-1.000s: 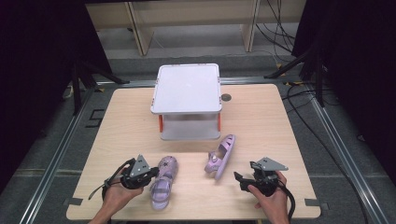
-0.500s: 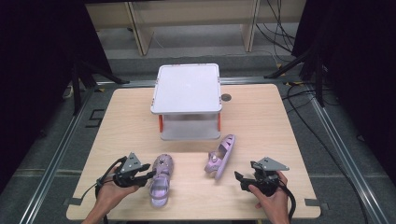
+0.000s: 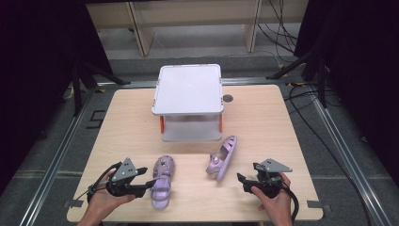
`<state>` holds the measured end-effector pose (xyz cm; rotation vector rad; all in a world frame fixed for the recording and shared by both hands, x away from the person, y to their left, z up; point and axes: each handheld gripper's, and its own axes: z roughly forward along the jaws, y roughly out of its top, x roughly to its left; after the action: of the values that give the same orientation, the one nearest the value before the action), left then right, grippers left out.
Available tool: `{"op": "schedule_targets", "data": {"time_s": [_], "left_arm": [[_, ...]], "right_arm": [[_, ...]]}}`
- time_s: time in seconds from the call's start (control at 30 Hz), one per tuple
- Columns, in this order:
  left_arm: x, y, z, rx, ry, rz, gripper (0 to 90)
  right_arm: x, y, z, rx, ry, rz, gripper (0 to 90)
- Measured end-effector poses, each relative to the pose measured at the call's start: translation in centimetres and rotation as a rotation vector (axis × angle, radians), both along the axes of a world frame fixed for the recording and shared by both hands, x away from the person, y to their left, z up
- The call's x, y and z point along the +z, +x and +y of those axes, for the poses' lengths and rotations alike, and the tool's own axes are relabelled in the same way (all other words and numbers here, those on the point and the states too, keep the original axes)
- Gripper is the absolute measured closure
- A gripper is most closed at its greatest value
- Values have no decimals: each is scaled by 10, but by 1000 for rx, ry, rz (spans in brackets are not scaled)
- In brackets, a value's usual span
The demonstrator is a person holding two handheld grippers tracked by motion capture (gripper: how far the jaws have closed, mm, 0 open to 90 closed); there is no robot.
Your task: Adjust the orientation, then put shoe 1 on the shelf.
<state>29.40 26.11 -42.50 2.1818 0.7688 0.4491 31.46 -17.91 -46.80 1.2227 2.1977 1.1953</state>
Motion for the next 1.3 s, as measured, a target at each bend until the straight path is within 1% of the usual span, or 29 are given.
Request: {"op": "schedule_targets", "data": {"time_s": [0.03,0.13,0.2,0.23,0.27,0.3,0.33,0.37,0.43,0.5,0.53,0.57,0.6,0.63,0.67,0.7,0.77,0.83,0.87,0.93,0.97,1.0,1.1,1.13,1.17,1.2,1.23,1.27,1.3], "left_arm": [[1,-1,-1,-7,7,4,419],[2,-2,-5,-19,8,7,407],[1,1,-8,-25,28,-2,407],[0,1,-9,-26,42,4,407],[-3,2,-12,-23,19,-2,408],[-4,3,-15,-30,64,5,413],[-7,3,-18,-36,37,0,419],[-7,4,-20,-39,48,6,426],[-8,4,-22,-40,50,8,434],[-9,6,-25,-49,79,8,436],[-10,7,-26,-38,68,3,436],[-11,8,-27,-43,72,1,438],[-12,9,-28,-47,81,2,444],[-14,10,-28,-42,85,5,450],[-14,11,-28,-50,93,7,455],[-14,11,-28,-50,93,7,463],[-17,14,-31,-51,92,8,484],[-18,14,-31,-55,102,5,519],[-19,15,-33,-63,123,-6,561],[-19,16,-32,-50,115,-8,626],[-18,18,-31,-52,121,-15,642],[-18,17,-31,-48,111,-15,666],[-18,16,-31,-49,105,-16,749],[-18,16,-30,-44,109,-35,772],[-18,16,-30,-44,109,-35,789],[-17,16,-28,-48,114,-41,814],[-17,16,-28,-48,114,-41,819],[-17,18,-27,-39,88,-37,823],[-17,18,-27,-39,88,-37,826]], "right_arm": [[-1,0,1,-12,5,-19,252],[0,-1,0,0,-1,-7,252],[0,-1,0,-2,6,-7,252],[0,-1,0,-2,7,-8,252],[-1,0,0,-4,3,-16,252],[-1,-1,0,-4,28,8,252],[-1,0,-1,-13,1,-9,252],[-1,-1,-1,-17,2,-7,252],[0,-1,-1,-16,5,-6,252],[-2,0,0,-2,4,-13,252],[-1,0,0,-5,9,-9,252],[-1,-1,1,-9,30,11,252],[0,-2,-1,-13,14,2,252],[0,-1,-1,-14,11,1,252],[0,0,-1,14,9,6,252],[0,0,-1,14,9,6,252],[0,0,-1,6,1,-2,252],[-1,0,0,3,9,-11,252],[-1,0,-1,-14,4,-7,252],[-1,0,-1,-14,2,-8,252],[-2,0,0,-12,10,-12,252],[-1,0,0,-13,7,-6,252],[-2,0,0,-5,7,-10,252],[0,0,0,11,11,7,252],[0,0,0,11,11,7,252],[0,0,0,-6,-4,-16,252],[0,0,0,-6,-4,-16,252],[1,-1,0,0,7,-8,252],[1,-1,0,0,7,-8,252]]}}
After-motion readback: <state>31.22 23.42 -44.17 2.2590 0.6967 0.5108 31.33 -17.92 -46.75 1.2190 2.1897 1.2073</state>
